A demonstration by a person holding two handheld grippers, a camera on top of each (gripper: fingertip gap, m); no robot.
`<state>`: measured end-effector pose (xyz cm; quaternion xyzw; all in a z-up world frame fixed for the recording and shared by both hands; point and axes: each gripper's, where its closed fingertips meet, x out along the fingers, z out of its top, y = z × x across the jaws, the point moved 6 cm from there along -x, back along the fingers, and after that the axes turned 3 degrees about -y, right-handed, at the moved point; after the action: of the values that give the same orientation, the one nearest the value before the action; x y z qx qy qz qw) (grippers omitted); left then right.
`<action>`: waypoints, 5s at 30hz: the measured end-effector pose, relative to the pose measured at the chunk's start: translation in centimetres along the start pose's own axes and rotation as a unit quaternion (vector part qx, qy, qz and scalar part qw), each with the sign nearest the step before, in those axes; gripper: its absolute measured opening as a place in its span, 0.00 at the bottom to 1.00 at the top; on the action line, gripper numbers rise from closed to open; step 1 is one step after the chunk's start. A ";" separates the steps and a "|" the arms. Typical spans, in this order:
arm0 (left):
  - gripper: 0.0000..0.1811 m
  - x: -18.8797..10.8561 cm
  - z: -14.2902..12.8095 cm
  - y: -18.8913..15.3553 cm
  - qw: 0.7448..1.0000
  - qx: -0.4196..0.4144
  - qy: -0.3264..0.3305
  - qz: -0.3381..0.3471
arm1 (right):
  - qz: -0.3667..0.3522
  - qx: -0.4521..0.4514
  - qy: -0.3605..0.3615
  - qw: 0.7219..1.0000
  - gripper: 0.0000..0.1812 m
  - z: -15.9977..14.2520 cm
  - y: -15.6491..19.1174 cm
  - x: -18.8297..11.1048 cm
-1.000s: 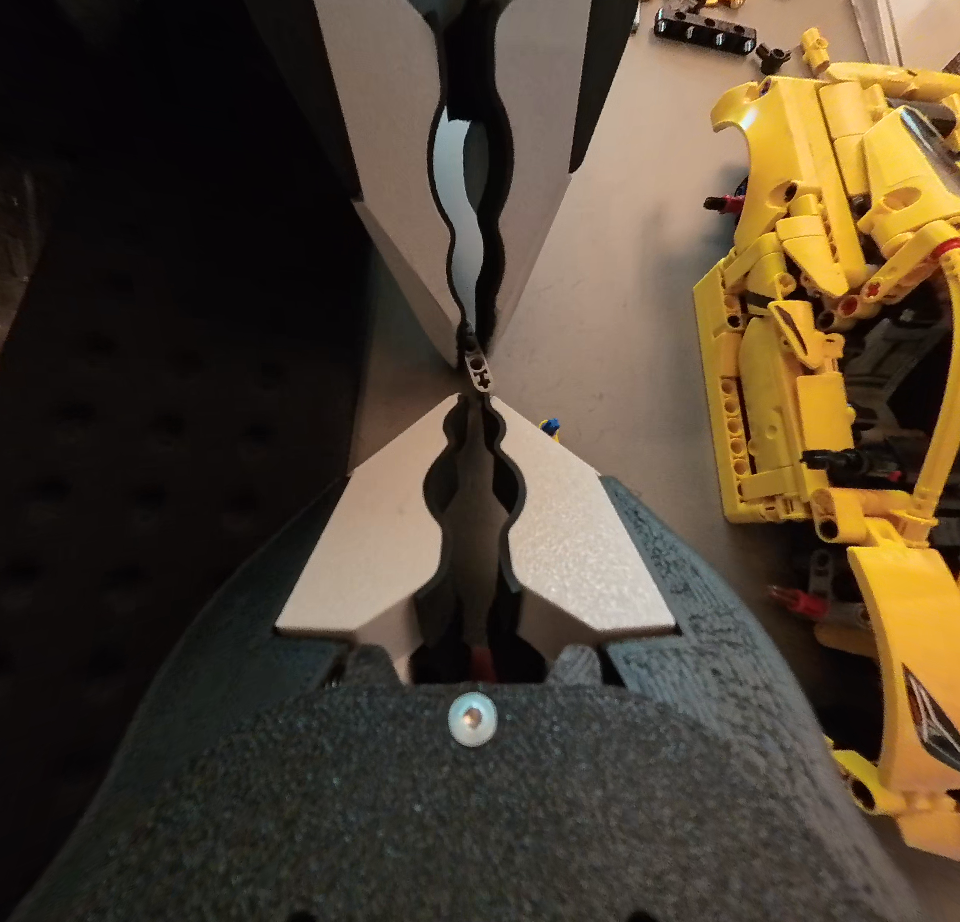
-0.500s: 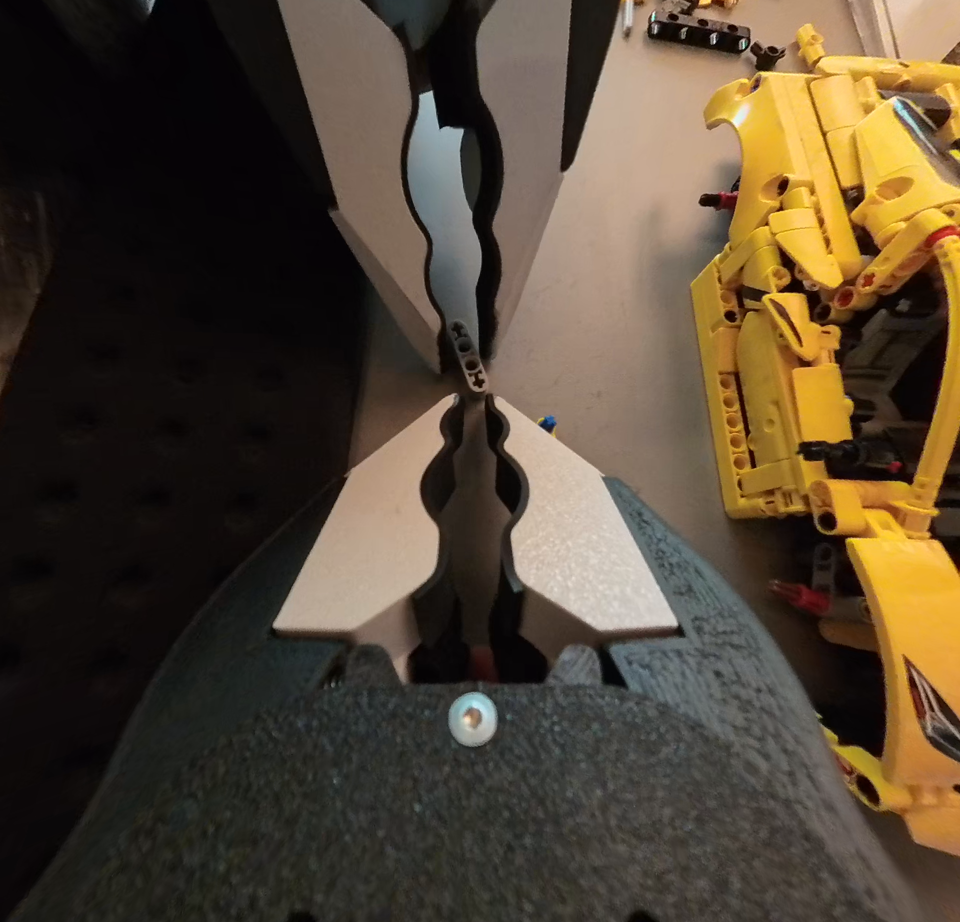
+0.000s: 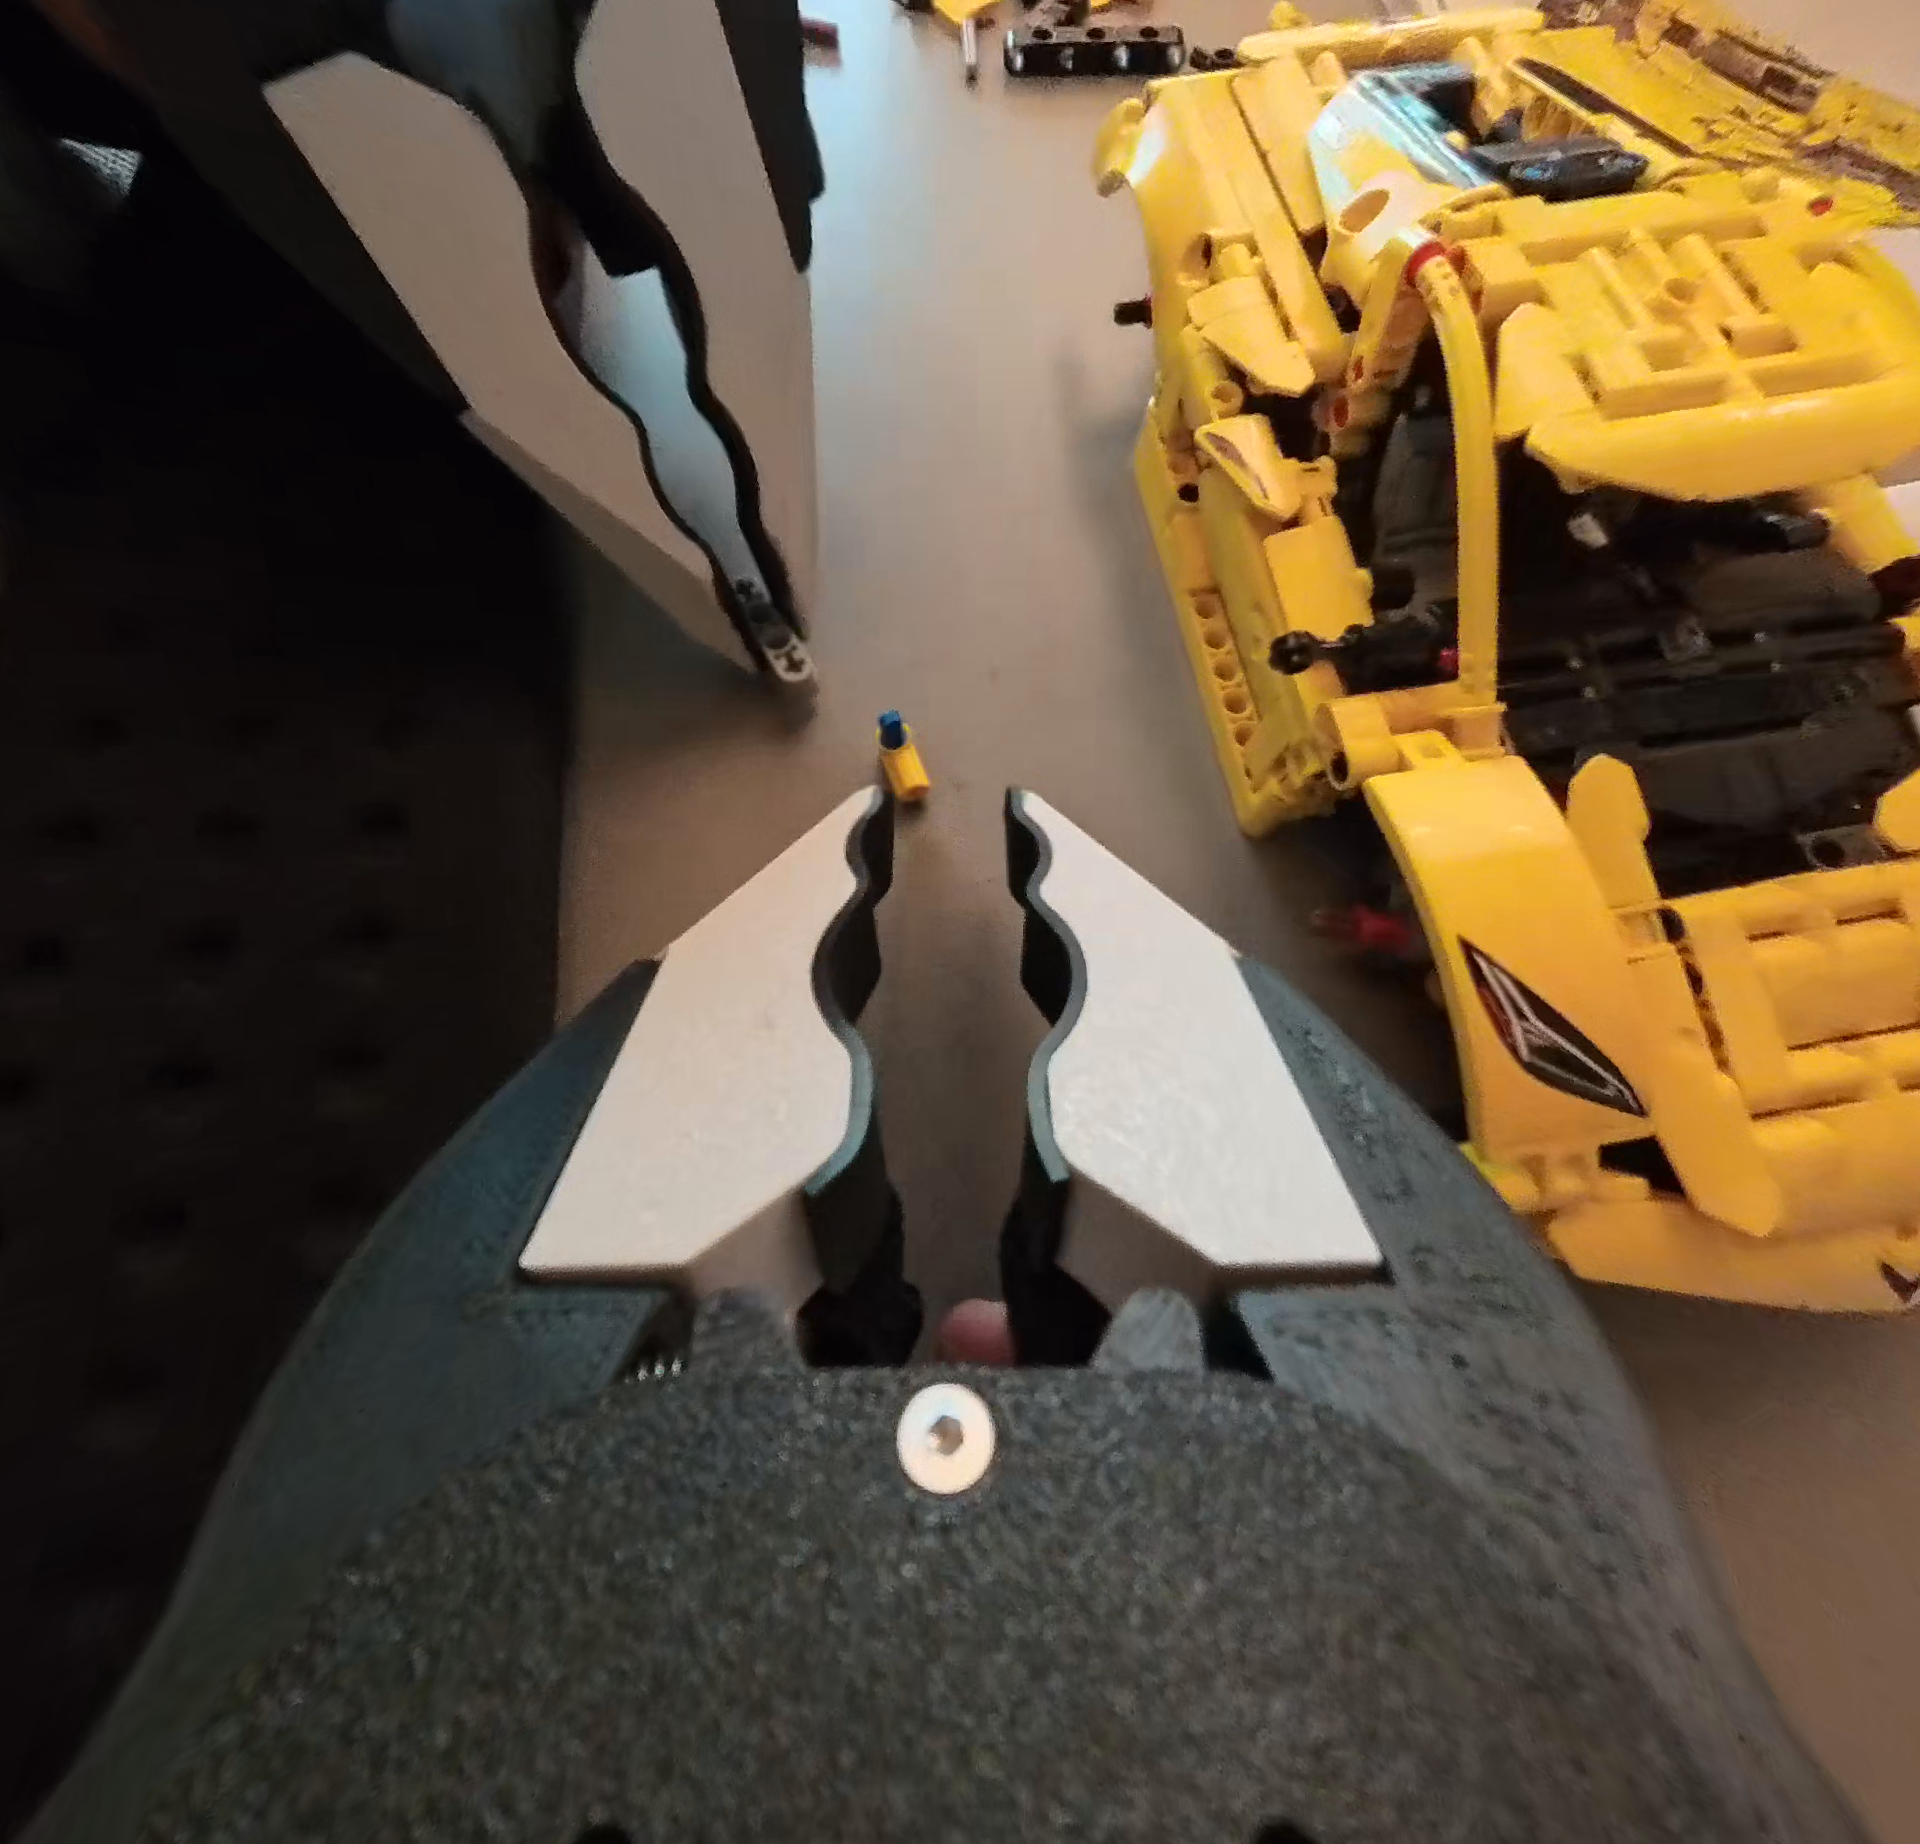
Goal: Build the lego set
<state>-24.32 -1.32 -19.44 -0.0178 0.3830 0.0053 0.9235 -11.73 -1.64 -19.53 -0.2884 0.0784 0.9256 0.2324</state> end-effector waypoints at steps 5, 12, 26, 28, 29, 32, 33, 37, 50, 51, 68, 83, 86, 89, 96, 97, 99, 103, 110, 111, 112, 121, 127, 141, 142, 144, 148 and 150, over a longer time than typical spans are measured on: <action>0.04 -1.1 1.3 0.8 0.999 -0.008 -0.039 -0.002 | 0.003 -0.040 0.024 0.999 0.11 0.1 0.4 1.4; 0.04 -0.7 2.4 1.6 0.999 0.045 -0.011 -0.029 | 0.016 -0.057 -0.042 0.997 0.10 1.6 1.3 0.7; 0.04 0.7 2.5 1.6 0.996 0.067 0.025 -0.051 | 0.013 -0.079 0.033 0.996 0.08 0.2 1.1 2.0; 0.04 0.8 2.5 1.7 0.996 0.063 0.026 -0.052 | 0.008 -0.079 0.036 0.996 0.04 0.3 1.1 2.2; 0.04 0.8 2.6 1.7 0.997 0.060 0.028 -0.051 | 0.004 -0.079 0.036 0.996 0.04 0.3 1.1 2.2; 0.04 0.8 2.6 1.8 0.998 0.035 0.035 -0.042 | -0.019 -0.081 0.038 0.996 0.04 0.3 1.1 2.2; 0.04 0.7 2.6 1.8 0.998 0.026 0.035 -0.039 | -0.033 -0.077 0.041 0.996 0.04 0.4 1.1 2.3; 0.04 0.8 2.6 1.5 0.999 0.001 0.028 -0.028 | -0.076 -0.072 0.059 0.993 0.04 0.6 1.5 2.5; 0.04 0.6 3.3 1.9 0.999 -0.014 -0.001 0.049 | -0.150 -0.072 0.064 0.984 0.03 1.5 1.1 1.9; 0.04 0.5 3.4 1.9 0.999 -0.014 -0.001 0.051 | -0.151 -0.072 0.065 0.984 0.03 1.5 1.1 1.9; 0.04 1.0 3.6 2.1 0.995 -0.045 0.012 0.093 | -0.285 -0.284 0.155 0.902 0.03 2.2 1.9 2.2; 0.04 1.8 2.9 1.8 0.996 -0.045 0.045 0.066 | -0.213 -0.176 0.121 0.953 0.03 1.0 1.8 2.4; 0.04 1.8 2.8 1.8 0.996 -0.045 0.045 0.067 | -0.217 -0.178 0.108 0.954 0.03 1.2 1.9 2.2; 0.04 1.8 2.7 1.8 0.996 -0.048 0.044 0.065 | -0.212 -0.168 0.099 0.957 0.03 1.2 1.9 2.2; 0.04 1.8 2.7 1.8 0.996 -0.045 0.048 0.056 | -0.200 -0.157 0.094 0.963 0.03 1.1 1.9 2.3; 0.04 1.8 2.7 1.8 0.996 -0.042 0.050 0.055 | -0.200 -0.161 0.094 0.962 0.02 1.1 1.9 2.3; 0.04 1.8 2.7 1.7 0.997 -0.027 0.055 0.054 | -0.197 -0.172 0.095 0.961 0.02 1.1 2.0 2.3; 0.04 1.8 2.8 1.8 0.997 -0.010 0.060 0.046 | -0.184 -0.184 0.086 0.962 0.02 1.0 1.9 2.2; 0.04 1.7 2.8 1.8 0.999 -0.010 0.050 0.008 | -0.113 -0.083 0.050 0.989 0.02 0.8 1.3 1.9; 0.04 1.7 2.8 1.8 0.999 -0.012 0.048 0.001 | -0.099 -0.065 0.045 0.992 0.01 0.7 1.2 1.9; 0.04 1.7 2.8 1.9 0.999 -0.011 0.048 -0.002 | -0.088 -0.050 0.040 0.994 0.01 0.7 1.1 1.9; 0.04 1.2 2.2 1.9 0.997 0.023 0.064 -0.031 | -0.009 0.030 0.014 0.999 0.01 0.4 0.8 1.7; 0.04 0.6 1.9 2.4 0.997 0.028 0.071 -0.030 | 0.016 0.041 0.014 0.999 0.02 0.4 0.8 1.7; 0.04 0.2 1.1 2.4 0.996 0.024 0.076 -0.036 | -0.026 -0.010 -0.009 1.000 0.07 1.0 1.6 1.4; 0.04 0.1 1.1 2.2 0.996 0.028 0.078 -0.043 | -0.025 -0.006 -0.009 1.000 0.06 1.0 1.5 1.4; 0.04 0.0 1.0 1.7 0.994 0.042 0.084 -0.059 | -0.023 -0.001 -0.005 1.000 0.03 0.9 1.3 1.6; 0.04 0.2 1.3 1.0 0.992 0.008 0.061 -0.114 | -0.010 0.021 0.001 1.000 0.02 0.9 1.1 1.7; 0.04 0.5 1.2 1.4 0.991 -0.011 0.056 -0.119 | 0.001 0.071 -0.030 0.997 0.02 1.5 0.6 1.2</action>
<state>-23.14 0.07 -19.00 -0.0741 0.4294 -0.1012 0.8944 -13.58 -1.30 -18.98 -0.2429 0.1368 0.9264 0.2533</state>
